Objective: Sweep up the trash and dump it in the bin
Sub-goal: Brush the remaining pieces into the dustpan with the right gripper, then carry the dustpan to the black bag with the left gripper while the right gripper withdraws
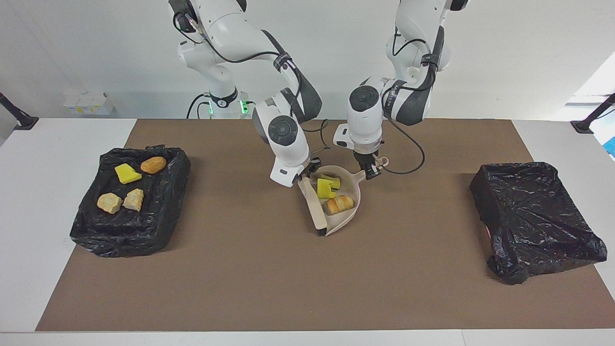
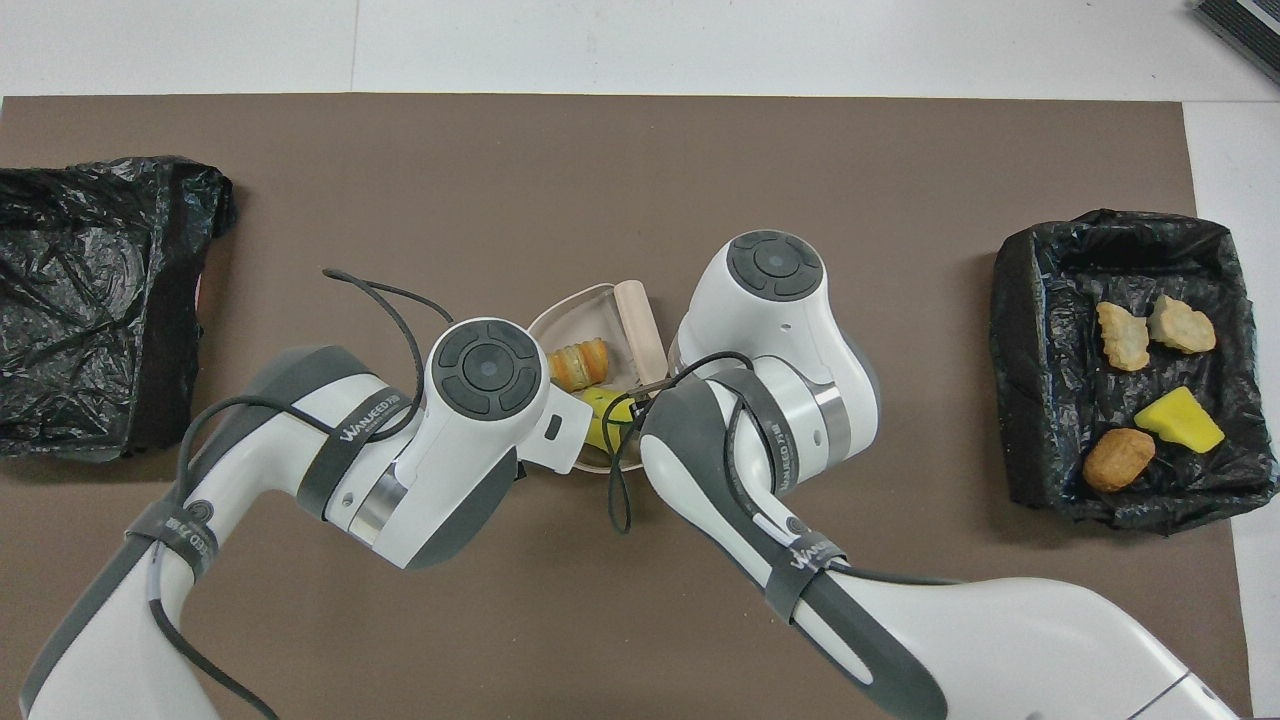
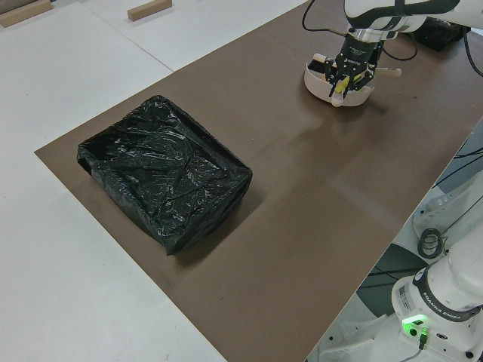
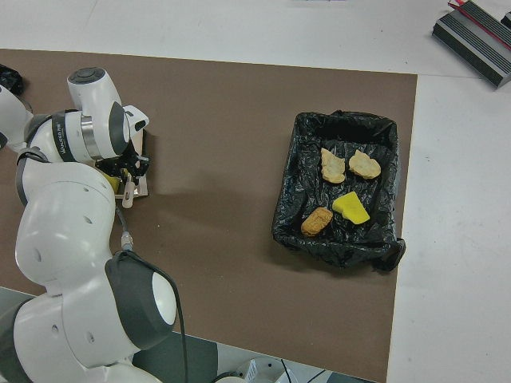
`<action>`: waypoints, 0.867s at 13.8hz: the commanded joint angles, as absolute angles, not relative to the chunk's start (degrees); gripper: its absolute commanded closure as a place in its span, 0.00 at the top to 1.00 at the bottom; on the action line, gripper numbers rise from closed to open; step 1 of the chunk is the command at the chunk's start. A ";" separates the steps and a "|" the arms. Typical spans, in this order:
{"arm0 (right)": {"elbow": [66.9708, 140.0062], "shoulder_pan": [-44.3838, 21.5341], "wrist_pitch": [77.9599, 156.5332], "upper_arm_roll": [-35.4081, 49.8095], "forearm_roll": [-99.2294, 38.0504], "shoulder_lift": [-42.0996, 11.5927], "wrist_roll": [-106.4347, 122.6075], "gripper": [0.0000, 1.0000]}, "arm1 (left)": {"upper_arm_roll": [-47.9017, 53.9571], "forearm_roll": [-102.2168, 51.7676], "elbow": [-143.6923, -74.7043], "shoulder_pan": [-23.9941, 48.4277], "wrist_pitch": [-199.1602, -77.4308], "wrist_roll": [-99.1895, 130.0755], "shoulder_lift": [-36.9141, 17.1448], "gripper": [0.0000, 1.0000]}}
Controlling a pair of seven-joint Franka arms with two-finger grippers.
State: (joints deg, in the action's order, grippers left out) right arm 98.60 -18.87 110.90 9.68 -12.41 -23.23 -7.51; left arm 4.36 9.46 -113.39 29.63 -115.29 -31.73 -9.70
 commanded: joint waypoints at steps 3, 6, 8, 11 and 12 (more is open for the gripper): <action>100.20 -15.12 108.30 9.67 -12.75 -19.17 -5.27 0.00 | 3.96 8.96 -114.88 29.88 -118.48 -39.10 -8.44 0.00; 100.11 -12.32 102.85 9.58 -9.42 -14.78 -5.45 0.00 | 3.96 8.97 -113.21 28.83 -117.42 -42.96 -8.88 0.00; 100.02 -10.90 98.46 9.58 -6.69 -11.62 -6.23 0.00 | 3.78 8.96 -112.24 27.52 -116.03 -47.18 -8.00 0.00; 100.02 -11.86 90.73 9.84 -4.31 -7.39 -14.82 0.00 | 3.78 8.88 -110.92 22.87 -113.30 -54.89 -4.85 0.00; 100.28 -12.65 88.01 10.19 -4.13 -6.51 -19.29 0.00 | 3.69 7.66 -110.92 20.24 -113.12 -58.76 -3.01 0.00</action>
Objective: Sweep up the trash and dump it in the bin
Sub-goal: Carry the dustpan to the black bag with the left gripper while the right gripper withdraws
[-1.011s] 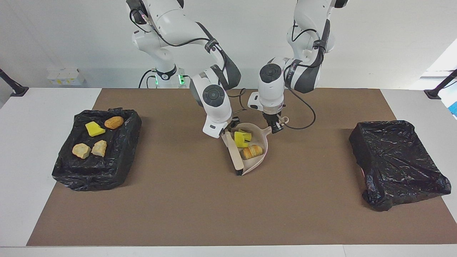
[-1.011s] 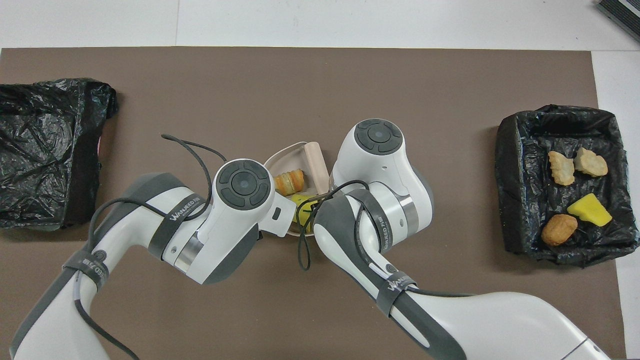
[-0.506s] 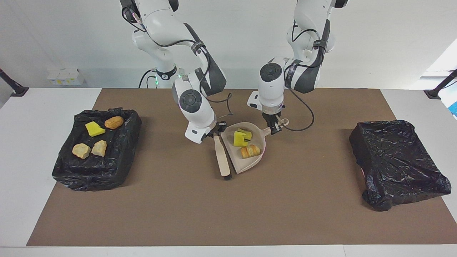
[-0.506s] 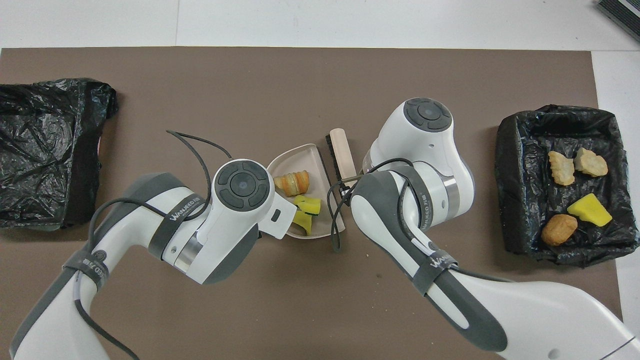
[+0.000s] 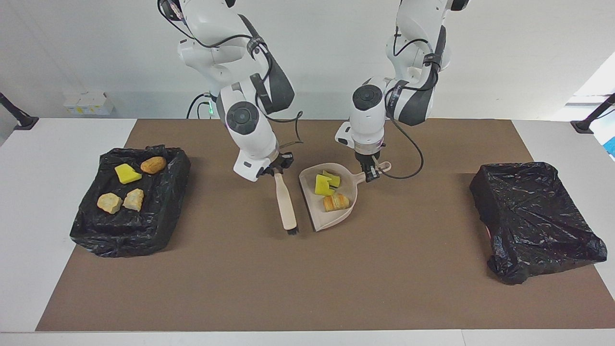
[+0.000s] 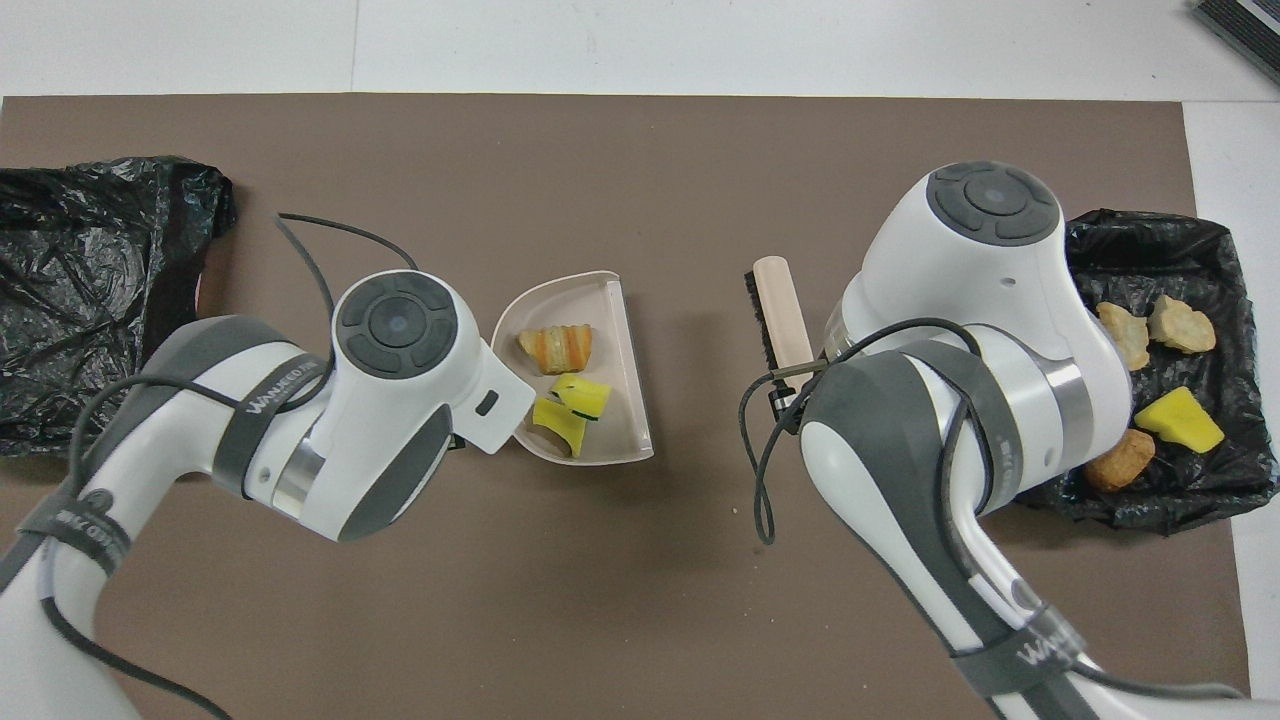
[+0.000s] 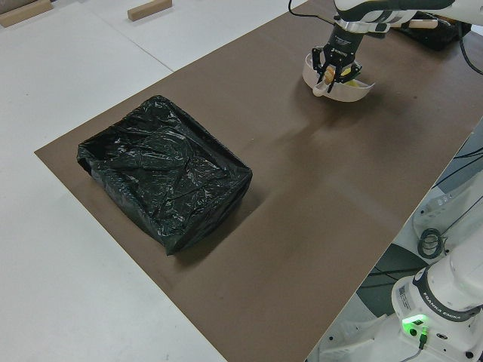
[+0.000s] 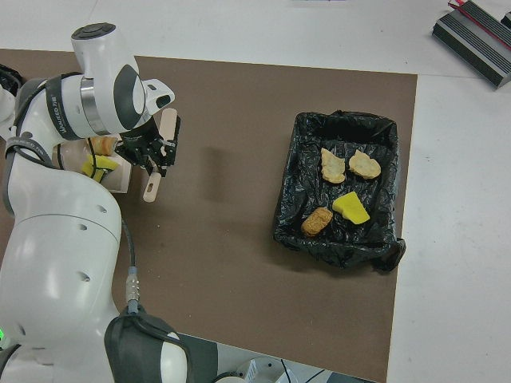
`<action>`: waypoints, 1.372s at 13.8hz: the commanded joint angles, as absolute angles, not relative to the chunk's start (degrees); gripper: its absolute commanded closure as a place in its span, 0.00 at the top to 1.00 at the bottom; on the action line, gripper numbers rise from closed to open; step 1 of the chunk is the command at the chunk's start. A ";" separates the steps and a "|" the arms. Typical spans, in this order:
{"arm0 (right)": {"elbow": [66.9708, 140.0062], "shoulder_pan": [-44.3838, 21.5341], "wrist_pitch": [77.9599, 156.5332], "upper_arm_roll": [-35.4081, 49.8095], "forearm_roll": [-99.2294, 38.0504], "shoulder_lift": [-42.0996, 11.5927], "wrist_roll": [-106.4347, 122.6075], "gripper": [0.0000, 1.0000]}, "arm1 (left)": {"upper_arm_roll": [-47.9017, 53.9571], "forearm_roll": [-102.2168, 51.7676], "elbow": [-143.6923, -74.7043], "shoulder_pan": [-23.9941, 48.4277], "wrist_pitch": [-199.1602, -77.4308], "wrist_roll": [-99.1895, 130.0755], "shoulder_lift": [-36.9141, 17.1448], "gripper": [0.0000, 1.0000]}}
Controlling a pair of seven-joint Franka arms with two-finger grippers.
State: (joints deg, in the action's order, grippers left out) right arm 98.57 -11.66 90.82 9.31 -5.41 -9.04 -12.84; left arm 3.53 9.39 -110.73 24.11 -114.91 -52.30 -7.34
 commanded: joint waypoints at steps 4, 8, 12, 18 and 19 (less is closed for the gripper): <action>105.27 -20.64 93.93 10.46 -5.36 -3.35 -29.33 0.00 | 3.43 5.80 -110.83 11.45 -111.62 -71.61 1.31 0.00; 110.03 -29.34 104.30 10.37 -5.36 -4.39 -36.64 0.00 | 2.73 6.68 -109.34 4.06 -110.04 -76.47 1.67 0.00; 110.30 -35.14 107.93 10.37 -5.36 -7.11 -42.96 0.00 | 2.29 5.46 -107.23 -6.57 -111.27 -81.27 0.53 0.00; 116.80 -40.60 121.53 10.37 -5.36 -10.72 -47.72 0.00 | 2.29 3.34 -95.04 -19.41 -110.04 -97.10 -7.80 0.00; 117.59 -40.61 123.29 10.37 -5.36 -11.07 -47.81 0.00 | 2.20 3.51 -92.57 -20.82 -109.78 -99.12 -9.48 0.00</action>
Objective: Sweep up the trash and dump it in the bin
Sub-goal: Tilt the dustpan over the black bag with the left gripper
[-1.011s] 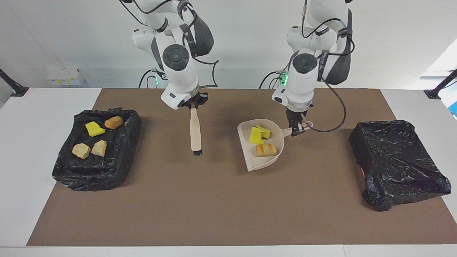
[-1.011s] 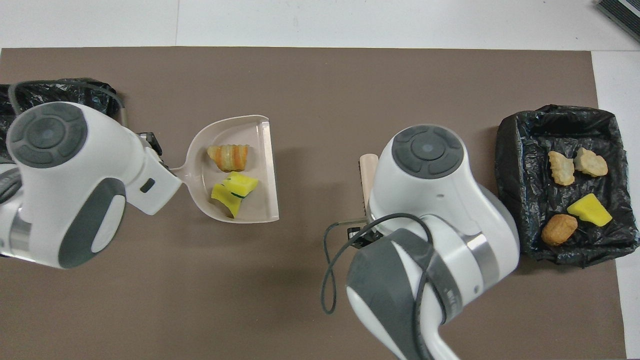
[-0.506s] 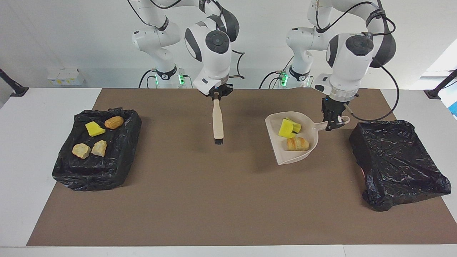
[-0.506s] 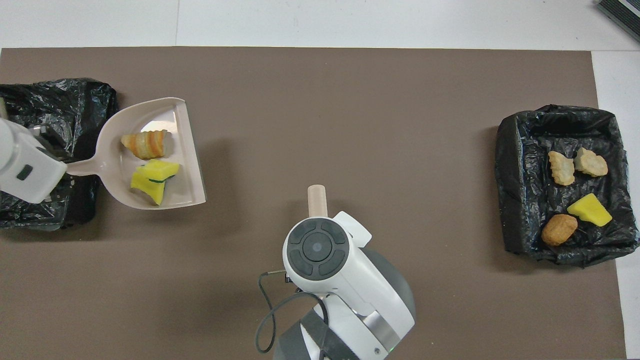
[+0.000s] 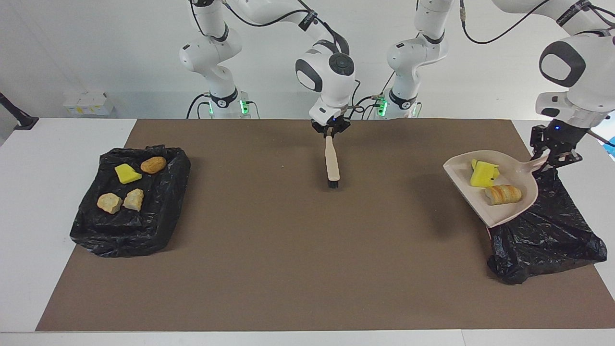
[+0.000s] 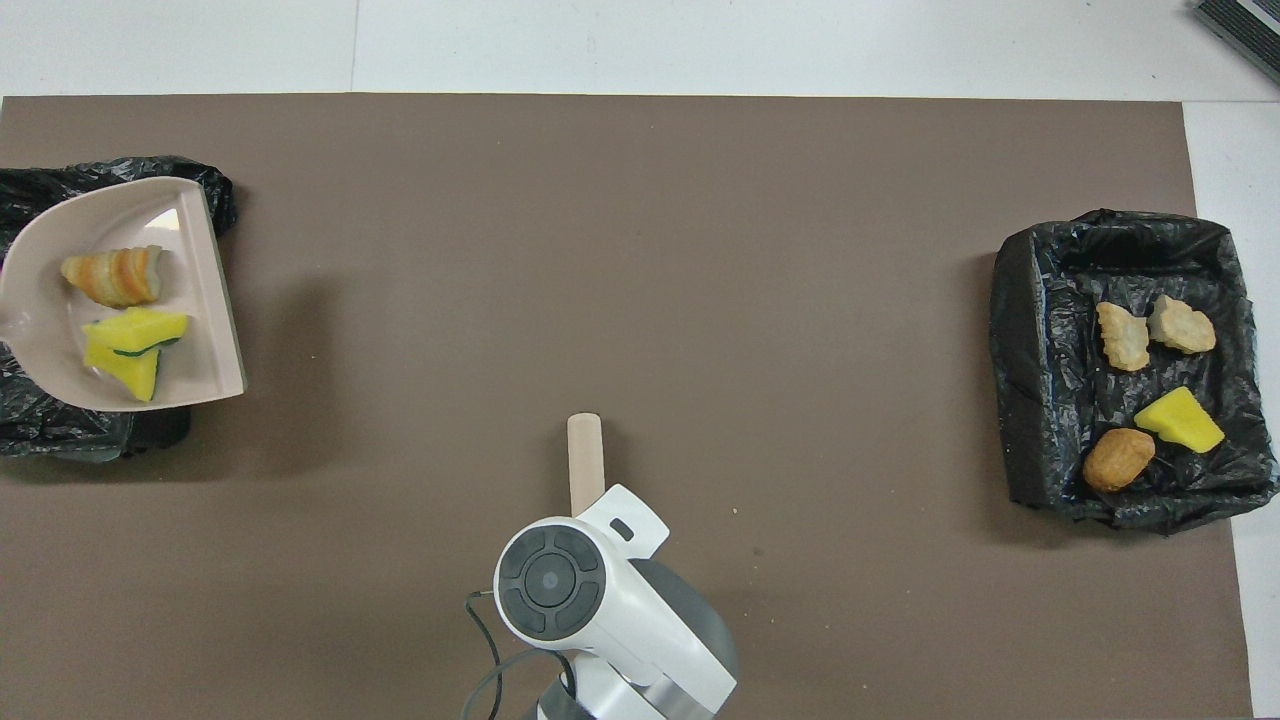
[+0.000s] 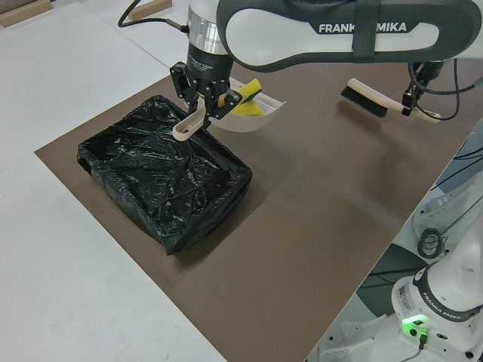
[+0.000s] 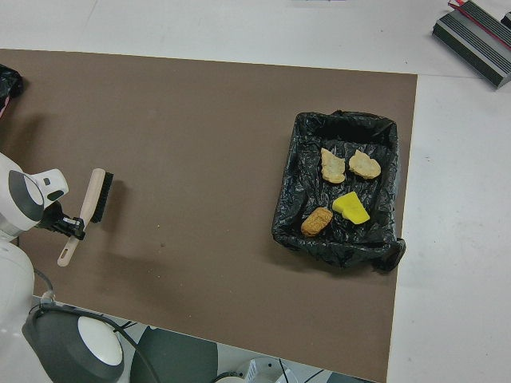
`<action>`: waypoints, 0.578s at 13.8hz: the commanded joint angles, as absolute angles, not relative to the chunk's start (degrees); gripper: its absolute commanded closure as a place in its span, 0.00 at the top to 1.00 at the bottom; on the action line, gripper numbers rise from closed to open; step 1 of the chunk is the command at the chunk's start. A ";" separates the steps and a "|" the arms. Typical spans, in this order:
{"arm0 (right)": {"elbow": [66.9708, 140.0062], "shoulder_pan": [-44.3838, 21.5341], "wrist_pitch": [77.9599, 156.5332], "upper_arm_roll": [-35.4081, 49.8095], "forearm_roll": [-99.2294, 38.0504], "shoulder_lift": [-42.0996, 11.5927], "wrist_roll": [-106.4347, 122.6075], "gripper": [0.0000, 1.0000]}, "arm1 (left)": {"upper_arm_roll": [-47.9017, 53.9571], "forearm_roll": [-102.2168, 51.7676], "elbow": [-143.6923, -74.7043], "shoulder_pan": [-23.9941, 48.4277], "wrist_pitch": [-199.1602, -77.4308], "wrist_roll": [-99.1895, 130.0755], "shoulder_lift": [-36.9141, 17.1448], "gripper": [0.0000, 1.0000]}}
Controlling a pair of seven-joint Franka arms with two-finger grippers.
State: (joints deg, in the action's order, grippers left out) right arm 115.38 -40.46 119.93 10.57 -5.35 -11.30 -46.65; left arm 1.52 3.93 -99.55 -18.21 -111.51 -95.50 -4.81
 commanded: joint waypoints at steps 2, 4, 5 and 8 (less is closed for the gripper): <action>117.60 -40.61 122.17 10.37 -5.36 -11.07 -48.08 0.48 | 2.20 7.71 -87.92 -22.41 -109.69 -102.47 -12.47 0.00; 115.85 -40.69 119.11 10.37 -4.40 -11.25 -48.16 1.00 | 2.28 11.32 -85.35 -24.34 -109.69 -104.93 -14.75 0.00; 114.10 -40.61 117.09 10.37 -4.31 -11.69 -48.16 1.00 | 2.20 12.73 -83.95 -25.13 -110.38 -105.46 -16.42 0.00; 109.97 -39.82 111.47 10.20 -4.22 -11.51 -47.82 1.00 | 2.37 21.24 -81.65 -25.23 -112.32 -105.30 -19.07 0.00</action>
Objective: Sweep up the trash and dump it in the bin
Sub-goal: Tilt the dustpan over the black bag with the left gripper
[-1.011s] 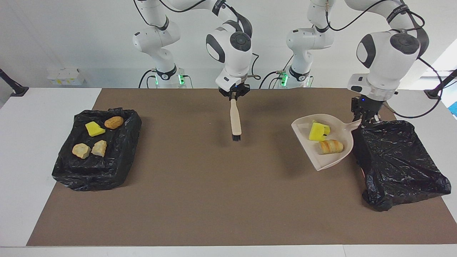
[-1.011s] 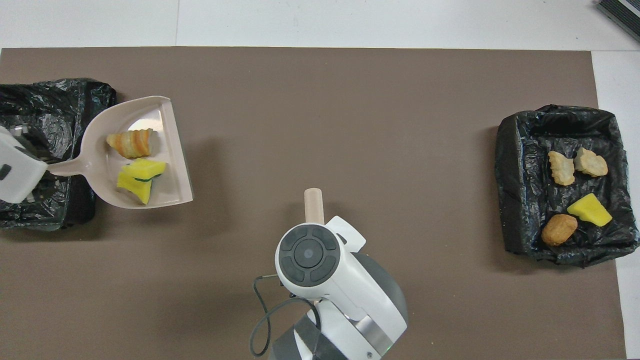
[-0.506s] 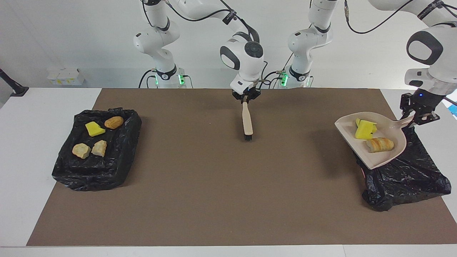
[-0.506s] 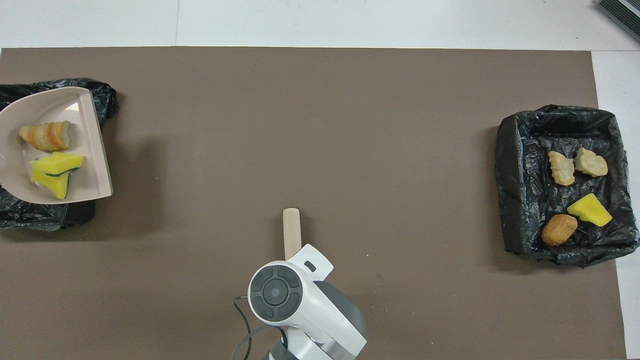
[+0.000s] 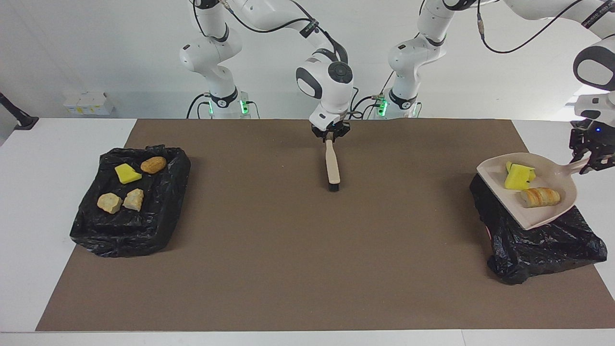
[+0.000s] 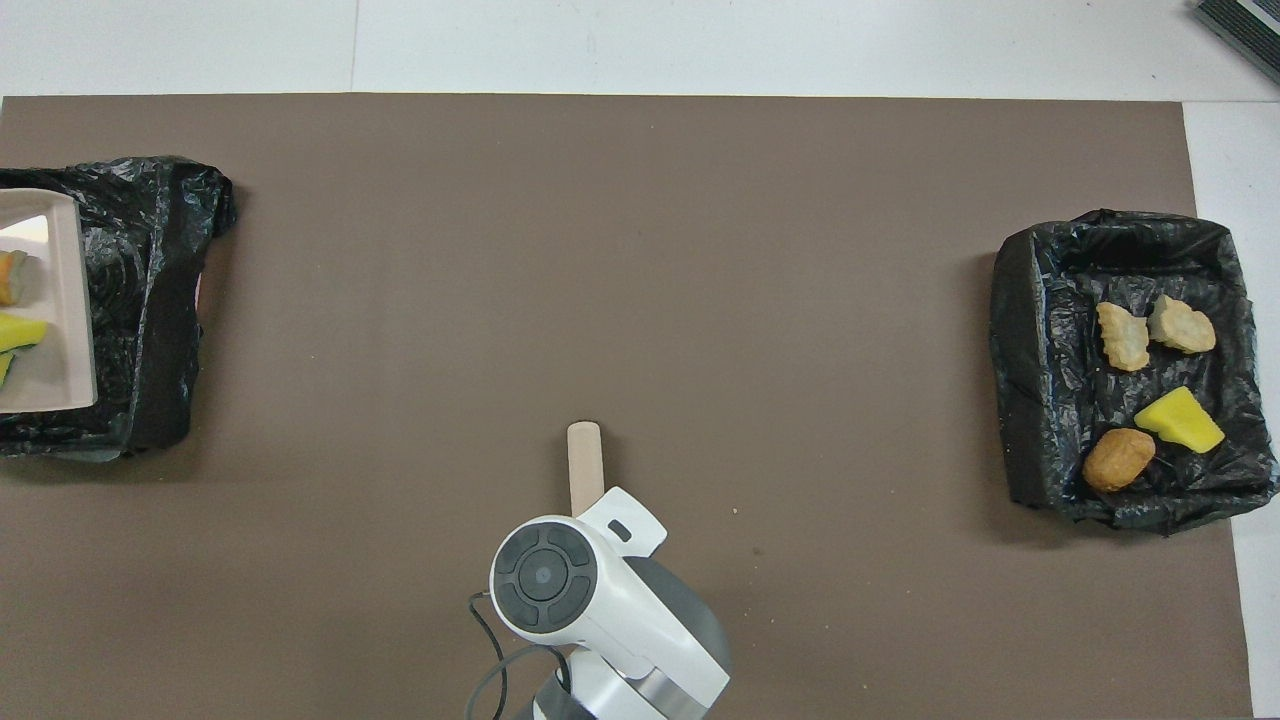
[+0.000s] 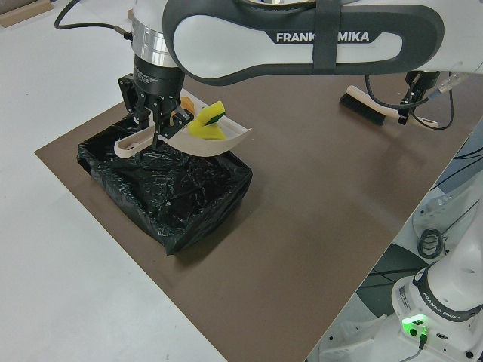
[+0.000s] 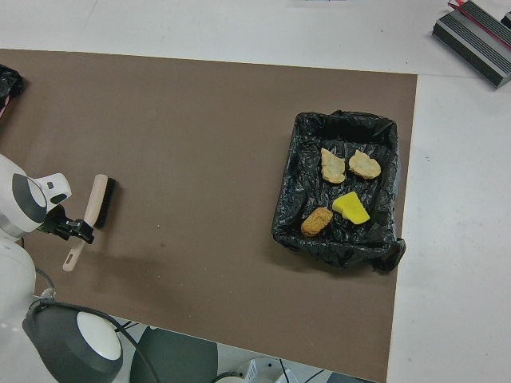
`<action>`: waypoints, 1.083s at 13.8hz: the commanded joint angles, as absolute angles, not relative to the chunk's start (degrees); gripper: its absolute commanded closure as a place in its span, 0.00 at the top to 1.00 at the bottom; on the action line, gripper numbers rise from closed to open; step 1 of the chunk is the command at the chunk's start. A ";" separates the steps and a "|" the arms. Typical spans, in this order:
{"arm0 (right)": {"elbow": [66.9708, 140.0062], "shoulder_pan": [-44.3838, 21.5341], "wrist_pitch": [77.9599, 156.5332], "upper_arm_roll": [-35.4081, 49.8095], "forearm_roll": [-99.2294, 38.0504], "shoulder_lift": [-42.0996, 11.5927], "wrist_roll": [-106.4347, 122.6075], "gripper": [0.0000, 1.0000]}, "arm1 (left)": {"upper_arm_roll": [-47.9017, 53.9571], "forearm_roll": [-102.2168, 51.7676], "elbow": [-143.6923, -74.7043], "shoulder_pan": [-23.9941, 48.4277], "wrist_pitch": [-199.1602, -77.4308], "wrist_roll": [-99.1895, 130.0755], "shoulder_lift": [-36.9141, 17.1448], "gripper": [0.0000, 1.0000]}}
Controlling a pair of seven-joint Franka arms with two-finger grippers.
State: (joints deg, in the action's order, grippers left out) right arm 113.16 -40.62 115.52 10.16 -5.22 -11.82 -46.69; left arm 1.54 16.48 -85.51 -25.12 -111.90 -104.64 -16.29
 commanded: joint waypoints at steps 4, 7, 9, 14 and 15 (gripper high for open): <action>105.21 -35.26 103.99 10.02 -4.48 -8.89 -46.59 1.00 | 2.37 29.96 -82.09 -21.28 -112.24 -103.54 -18.99 0.00; 103.02 -30.43 98.54 9.84 -5.27 -5.02 -41.59 1.00 | 2.37 39.87 -82.35 -18.46 -111.36 -100.64 -18.46 0.00; 99.43 -27.78 93.02 9.76 -4.31 -4.57 -37.20 1.00 | 2.29 42.61 -82.79 -16.97 -109.61 -98.19 -18.19 0.00; 94.66 -15.76 86.57 9.49 -4.40 -1.42 -21.82 1.00 | 2.37 52.10 -82.79 -15.12 -107.49 -95.19 -17.23 0.00; 93.53 -13.47 86.22 9.32 -4.05 -1.15 -21.45 1.00 | 2.29 53.16 -82.79 -14.94 -107.40 -94.49 -17.14 0.00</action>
